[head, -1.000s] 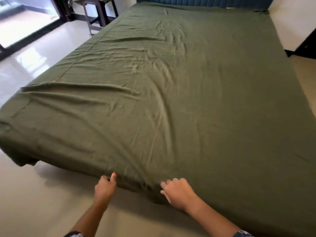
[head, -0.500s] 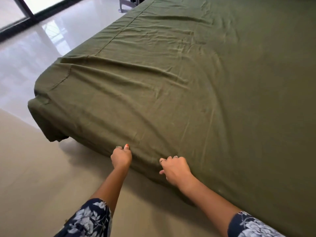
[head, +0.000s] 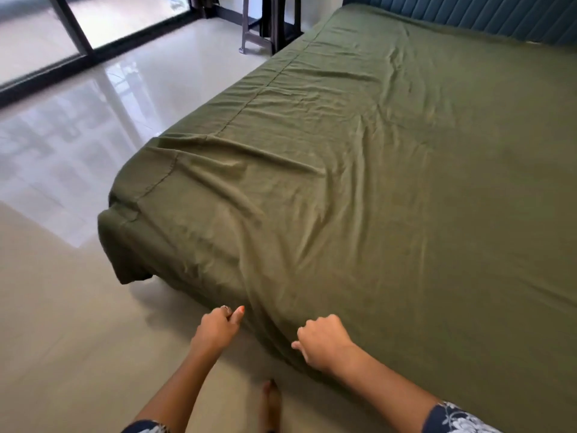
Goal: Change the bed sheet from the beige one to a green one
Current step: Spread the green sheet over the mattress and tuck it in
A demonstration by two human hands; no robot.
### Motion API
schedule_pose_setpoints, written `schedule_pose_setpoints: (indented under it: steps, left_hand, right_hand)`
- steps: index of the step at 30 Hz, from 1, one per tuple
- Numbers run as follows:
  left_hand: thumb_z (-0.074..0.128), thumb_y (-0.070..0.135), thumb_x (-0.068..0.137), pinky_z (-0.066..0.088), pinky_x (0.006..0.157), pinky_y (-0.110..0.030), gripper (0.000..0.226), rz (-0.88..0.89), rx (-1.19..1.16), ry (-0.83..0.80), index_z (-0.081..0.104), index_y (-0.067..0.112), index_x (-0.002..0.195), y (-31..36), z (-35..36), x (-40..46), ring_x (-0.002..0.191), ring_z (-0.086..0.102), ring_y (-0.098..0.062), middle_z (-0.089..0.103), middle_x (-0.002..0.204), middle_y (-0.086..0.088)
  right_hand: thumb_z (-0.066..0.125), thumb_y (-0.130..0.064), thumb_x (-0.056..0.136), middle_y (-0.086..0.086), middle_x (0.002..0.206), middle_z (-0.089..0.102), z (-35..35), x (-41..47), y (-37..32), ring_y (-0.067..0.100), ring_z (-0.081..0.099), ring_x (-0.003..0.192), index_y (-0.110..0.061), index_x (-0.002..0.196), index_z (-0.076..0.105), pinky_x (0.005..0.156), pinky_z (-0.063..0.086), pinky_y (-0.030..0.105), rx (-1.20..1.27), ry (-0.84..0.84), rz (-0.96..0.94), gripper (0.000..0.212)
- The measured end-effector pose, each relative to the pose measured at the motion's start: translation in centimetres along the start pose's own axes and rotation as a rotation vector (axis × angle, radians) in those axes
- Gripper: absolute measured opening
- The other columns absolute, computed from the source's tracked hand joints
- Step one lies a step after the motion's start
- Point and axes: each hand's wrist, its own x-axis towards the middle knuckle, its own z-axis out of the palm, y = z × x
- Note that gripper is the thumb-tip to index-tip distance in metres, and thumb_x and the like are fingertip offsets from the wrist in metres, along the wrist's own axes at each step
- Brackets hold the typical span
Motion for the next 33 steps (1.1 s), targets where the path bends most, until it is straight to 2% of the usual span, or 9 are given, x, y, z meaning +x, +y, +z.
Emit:
schedule_pose_setpoints:
  steps: [2, 4, 6, 11, 16, 19, 22, 28, 33]
  left_hand:
    - [0.045, 0.047, 0.096, 0.049, 0.084, -0.040, 0.044, -0.045, -0.071, 0.082, 0.061, 0.007, 0.085, -0.9, -3.3, 2.5, 0.101, 0.059, -0.037, 0.066, 0.098, -0.018]
    - [0.043, 0.045, 0.098, 0.048, 0.088, -0.043, 0.050, -0.084, -0.186, 0.162, 0.063, -0.001, 0.096, -1.6, -7.0, 5.4, 0.102, 0.058, -0.038, 0.065, 0.102, -0.021]
    - [0.043, 0.043, 0.098, 0.050, 0.090, -0.048, 0.052, -0.150, -0.326, 0.235, 0.062, -0.005, 0.097, -2.6, -10.1, 8.4, 0.100, 0.060, -0.040, 0.065, 0.101, -0.024]
    - [0.043, 0.055, 0.094, 0.056, 0.079, -0.044, 0.058, -0.406, -0.660, 0.330, 0.053, 0.000, 0.110, -4.8, -15.7, 14.6, 0.087, 0.062, -0.034, 0.062, 0.108, -0.022]
    - [0.043, 0.058, 0.093, 0.056, 0.072, -0.042, 0.069, -0.545, -0.826, 0.385, 0.042, 0.002, 0.135, -4.6, -19.1, 19.8, 0.105, 0.060, -0.037, 0.054, 0.126, -0.021]
    - [0.044, 0.051, 0.096, 0.056, 0.078, -0.048, 0.062, -0.602, -0.757, 0.452, 0.043, 0.002, 0.132, -4.1, -20.5, 21.6, 0.106, 0.059, -0.040, 0.053, 0.126, -0.022]
    - [0.040, 0.039, 0.101, 0.046, 0.092, -0.050, 0.052, -0.527, -0.474, 0.505, 0.047, -0.004, 0.128, -3.4, -21.2, 22.0, 0.112, 0.052, -0.045, 0.050, 0.128, -0.027]
    - [0.035, 0.023, 0.104, 0.045, 0.084, -0.047, 0.039, -0.399, -0.366, 0.547, 0.057, -0.009, 0.110, -4.3, -21.9, 21.7, 0.089, 0.052, -0.038, 0.058, 0.109, -0.028]
    - [0.034, 0.019, 0.102, 0.043, 0.095, -0.048, 0.041, -0.614, -0.490, 0.693, 0.053, -0.013, 0.119, -8.9, -24.5, 21.8, 0.111, 0.053, -0.047, 0.055, 0.121, -0.033]
  right_hand:
    - [0.047, -0.039, 0.098, 0.011, 0.106, 0.067, -2.3, 3.6, -0.4, 0.032, 0.065, 0.098, -0.011, 0.104, 0.065, 0.066, 0.032, 0.033, 0.059, 0.183, 0.016, 0.034]
    - [0.076, -0.050, 0.072, 0.002, 0.070, 0.068, -4.9, 8.2, -1.7, 0.021, 0.067, 0.062, -0.018, 0.077, 0.069, 0.048, 0.038, 0.027, 0.039, 0.319, 0.022, 0.033]
    - [0.085, -0.053, 0.053, -0.004, 0.056, 0.060, -6.8, 13.0, -3.6, 0.015, 0.059, 0.044, -0.021, 0.070, 0.069, 0.036, 0.036, 0.022, 0.088, 0.377, 0.017, 0.039]
    - [0.076, -0.068, 0.054, -0.005, 0.061, 0.060, -10.0, 21.0, -8.4, 0.015, 0.058, 0.047, -0.021, 0.078, 0.070, 0.042, 0.035, 0.021, 0.110, 0.435, -0.040, 0.053]
    - [0.074, -0.075, 0.050, -0.003, 0.052, 0.058, -11.2, 25.0, -10.3, 0.014, 0.055, 0.042, -0.020, 0.066, 0.069, 0.045, 0.022, 0.021, 0.141, 0.275, -0.029, 0.057]
    - [0.068, -0.067, 0.069, 0.001, 0.067, 0.066, -12.5, 25.4, -10.5, 0.016, 0.064, 0.058, -0.019, 0.079, 0.068, 0.048, 0.013, 0.023, 0.105, 0.130, -0.066, 0.049]
    - [0.043, -0.032, 0.100, 0.010, 0.105, 0.066, -11.4, 26.3, -10.9, 0.028, 0.065, 0.094, -0.014, 0.111, 0.056, 0.047, 0.009, 0.027, 0.059, 0.200, -0.206, 0.025]
    - [0.041, -0.015, 0.098, 0.014, 0.108, 0.066, -12.2, 26.4, -11.7, 0.035, 0.064, 0.096, -0.011, 0.112, 0.055, 0.048, 0.010, 0.026, 0.210, 0.189, -0.243, 0.020]
    - [0.041, -0.022, 0.100, 0.016, 0.102, 0.066, -13.9, 25.6, -16.0, 0.035, 0.065, 0.090, -0.009, 0.108, 0.055, 0.048, 0.008, 0.028, 0.275, 0.183, -0.324, 0.020]
